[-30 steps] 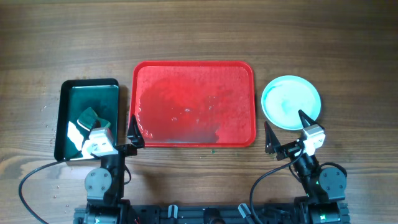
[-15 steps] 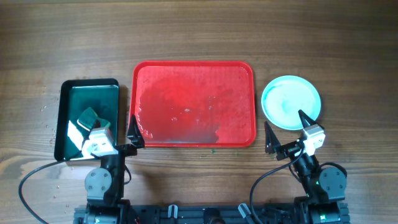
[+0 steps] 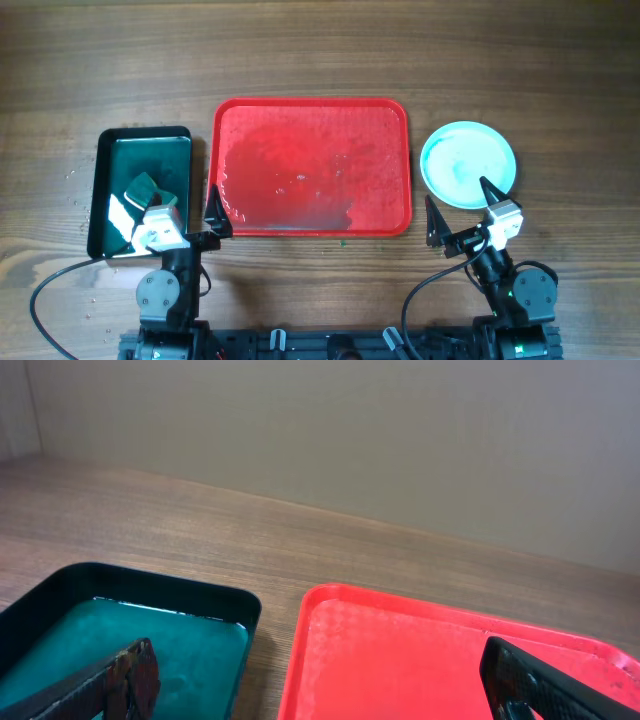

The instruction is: Clean dirty plates on tray and stack at the side

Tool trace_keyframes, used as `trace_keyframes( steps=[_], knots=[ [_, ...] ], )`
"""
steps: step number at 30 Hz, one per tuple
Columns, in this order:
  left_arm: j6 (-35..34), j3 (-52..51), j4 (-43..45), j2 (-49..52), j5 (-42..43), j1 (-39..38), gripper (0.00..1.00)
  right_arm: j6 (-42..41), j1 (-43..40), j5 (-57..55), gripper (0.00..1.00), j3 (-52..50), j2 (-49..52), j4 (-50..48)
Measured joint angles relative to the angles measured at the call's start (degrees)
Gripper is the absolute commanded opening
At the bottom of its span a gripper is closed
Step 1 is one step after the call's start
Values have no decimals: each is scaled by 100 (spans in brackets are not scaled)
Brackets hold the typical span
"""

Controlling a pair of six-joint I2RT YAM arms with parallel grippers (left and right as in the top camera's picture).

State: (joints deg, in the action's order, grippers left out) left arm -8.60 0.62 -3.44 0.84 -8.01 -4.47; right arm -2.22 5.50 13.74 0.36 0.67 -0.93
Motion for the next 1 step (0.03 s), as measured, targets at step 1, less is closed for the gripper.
trace_keyframes(
  steps=[1],
  knots=[
    [0,0,0,0,-2,2,100,0,0,0,100,0,0,0]
  ],
)
